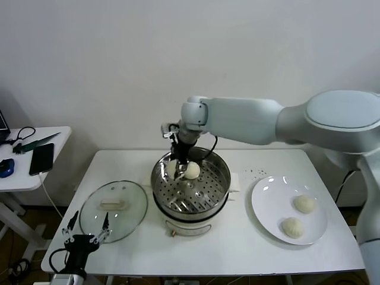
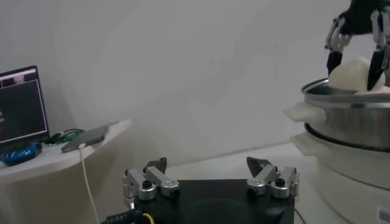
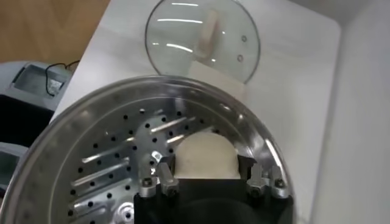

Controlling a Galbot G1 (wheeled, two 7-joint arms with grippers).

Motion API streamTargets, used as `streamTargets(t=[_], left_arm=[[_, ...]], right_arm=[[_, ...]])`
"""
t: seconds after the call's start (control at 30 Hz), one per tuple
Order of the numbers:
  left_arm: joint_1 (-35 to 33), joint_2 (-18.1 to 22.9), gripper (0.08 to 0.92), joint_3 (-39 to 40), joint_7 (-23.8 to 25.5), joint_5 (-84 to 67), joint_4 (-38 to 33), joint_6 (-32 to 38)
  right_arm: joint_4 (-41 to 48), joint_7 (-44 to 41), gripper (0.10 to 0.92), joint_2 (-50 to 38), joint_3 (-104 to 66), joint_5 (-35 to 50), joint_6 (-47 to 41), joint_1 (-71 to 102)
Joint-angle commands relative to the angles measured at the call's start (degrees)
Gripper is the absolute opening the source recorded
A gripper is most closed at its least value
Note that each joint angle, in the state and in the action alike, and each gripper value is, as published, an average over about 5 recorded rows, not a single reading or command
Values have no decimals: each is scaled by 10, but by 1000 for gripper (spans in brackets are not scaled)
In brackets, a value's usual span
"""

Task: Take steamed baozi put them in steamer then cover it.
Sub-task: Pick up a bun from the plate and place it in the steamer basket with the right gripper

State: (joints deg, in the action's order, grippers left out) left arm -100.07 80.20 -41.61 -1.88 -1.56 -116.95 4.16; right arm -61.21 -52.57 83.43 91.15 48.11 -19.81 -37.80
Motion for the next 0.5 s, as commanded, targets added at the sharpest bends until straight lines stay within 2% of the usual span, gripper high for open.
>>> streamTargets(t=[0.03, 0.37, 0.5], left_arm=[[4, 2, 823, 0, 2, -2, 2, -2], [4, 2, 823, 1, 2, -1, 7, -2], [5, 2, 823, 1, 2, -1, 8, -2]], right_arm=[[4, 11, 662, 26, 12, 2, -3, 28], [-4, 12, 682, 19, 14, -1, -2, 31], [-11, 12, 743, 14, 12, -2, -3, 29]])
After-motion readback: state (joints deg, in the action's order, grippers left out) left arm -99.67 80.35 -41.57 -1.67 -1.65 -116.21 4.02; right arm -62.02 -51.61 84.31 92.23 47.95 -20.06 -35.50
